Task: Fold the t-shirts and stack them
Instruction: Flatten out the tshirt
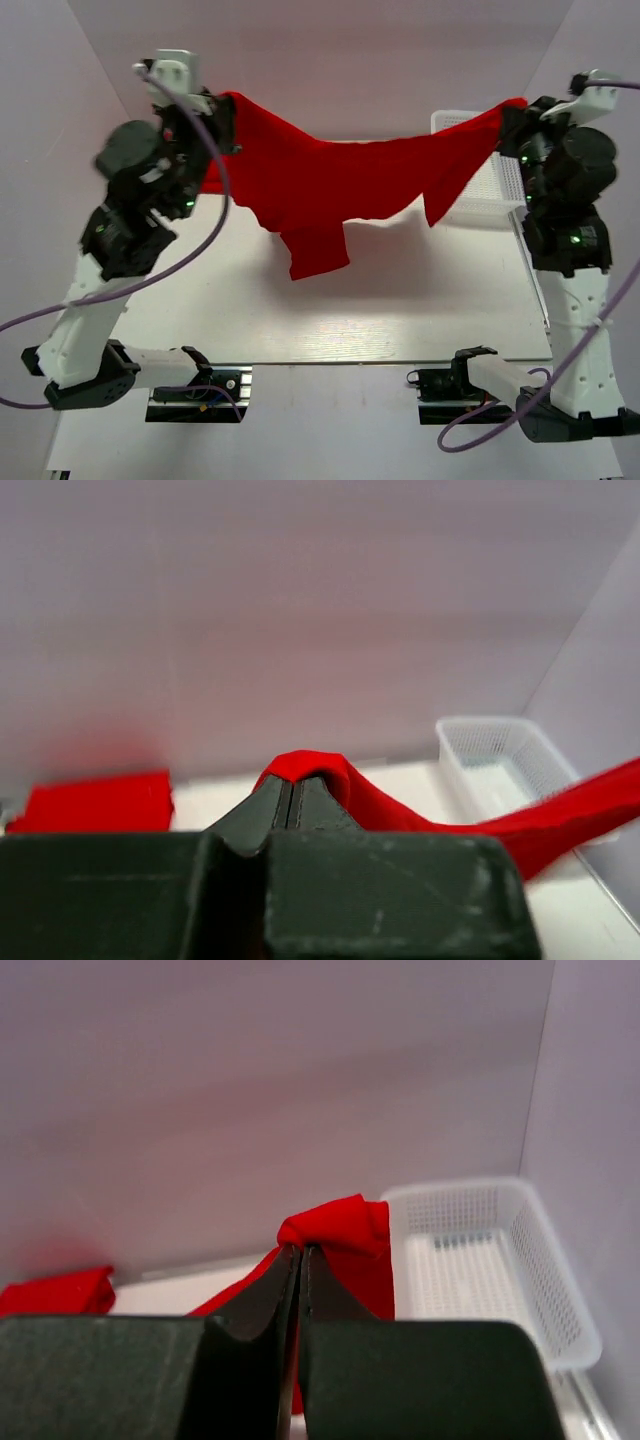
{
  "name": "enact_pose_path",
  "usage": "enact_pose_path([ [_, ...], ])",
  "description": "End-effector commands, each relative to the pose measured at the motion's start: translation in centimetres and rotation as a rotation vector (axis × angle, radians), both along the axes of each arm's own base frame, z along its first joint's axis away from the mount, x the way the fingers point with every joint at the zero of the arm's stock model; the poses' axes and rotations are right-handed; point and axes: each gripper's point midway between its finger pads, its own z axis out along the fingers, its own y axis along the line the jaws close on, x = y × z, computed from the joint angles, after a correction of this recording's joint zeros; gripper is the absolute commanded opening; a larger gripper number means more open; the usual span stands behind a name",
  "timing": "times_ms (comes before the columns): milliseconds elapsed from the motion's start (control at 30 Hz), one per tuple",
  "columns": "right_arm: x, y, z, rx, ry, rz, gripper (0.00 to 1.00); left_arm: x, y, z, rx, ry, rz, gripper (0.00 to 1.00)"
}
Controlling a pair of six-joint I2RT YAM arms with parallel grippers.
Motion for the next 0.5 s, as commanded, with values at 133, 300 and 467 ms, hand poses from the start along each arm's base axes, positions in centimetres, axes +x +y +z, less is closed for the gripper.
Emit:
enact_pose_path([
  [133,-9.0,-0.7,12.4,-0.141,-0.299,0.035,0.00,-10.4,6.0,13.6,-0.032,-0.441,-0.151,0.00],
  [300,-16.4,-0.3,17.1,-0.175,-0.483,0.098,0.00,-16.4,8.6,18.1,-0.061,-0.629,-0.245,0.00],
  [467,-21.0,-0.1,18.2,-0.167,-0.572,0.139,0.00,-18.3,9.8,20.6,-0.084,-0.742,-0.240,0.00],
])
